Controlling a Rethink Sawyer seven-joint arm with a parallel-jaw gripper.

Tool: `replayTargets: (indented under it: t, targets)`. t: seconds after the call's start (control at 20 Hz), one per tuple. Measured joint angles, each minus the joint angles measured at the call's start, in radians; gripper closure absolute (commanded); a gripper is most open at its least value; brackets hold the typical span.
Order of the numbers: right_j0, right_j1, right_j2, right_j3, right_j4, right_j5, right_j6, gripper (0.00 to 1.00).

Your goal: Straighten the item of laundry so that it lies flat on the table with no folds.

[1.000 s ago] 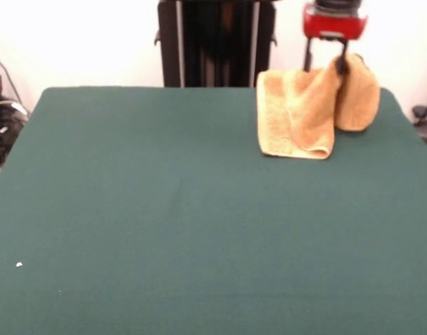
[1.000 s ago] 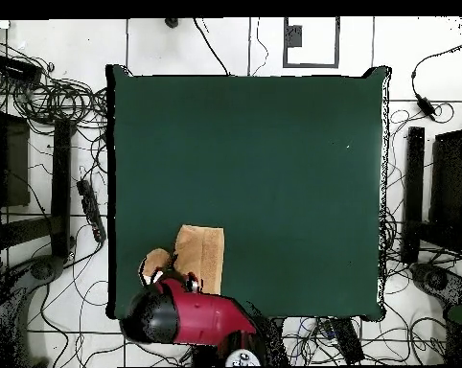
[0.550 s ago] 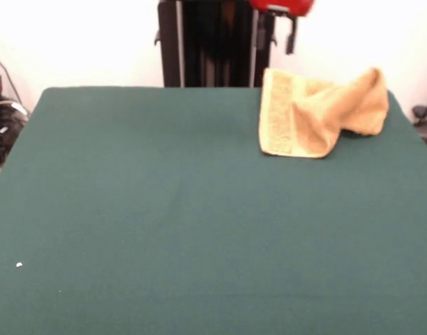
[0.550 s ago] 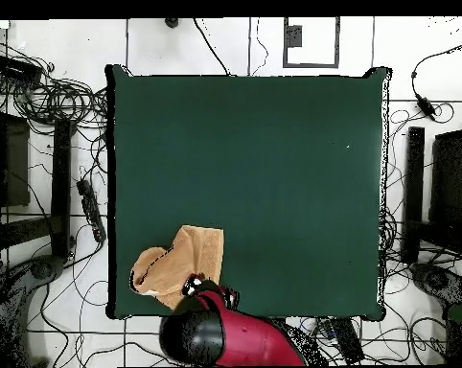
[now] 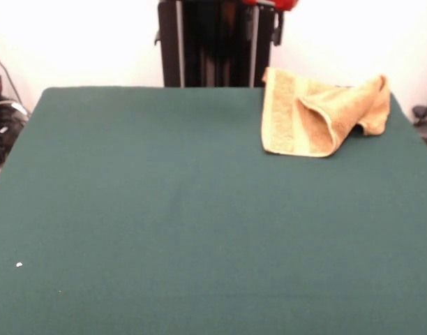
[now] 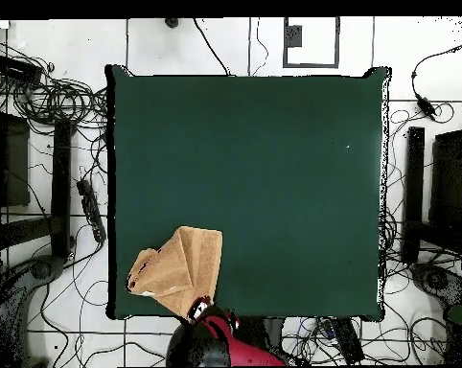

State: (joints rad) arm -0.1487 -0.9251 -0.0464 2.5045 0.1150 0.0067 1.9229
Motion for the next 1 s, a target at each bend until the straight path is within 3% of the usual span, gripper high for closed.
replayTargets:
  t: [0.3,1.0]
  targets:
    - [-0.007,0.027,0.01,0.04,0.0,-0.043,0.011,0.0]
    - [-0.023,0.266,0.076,0.052,0.002,-0.233,0.133,0.0]
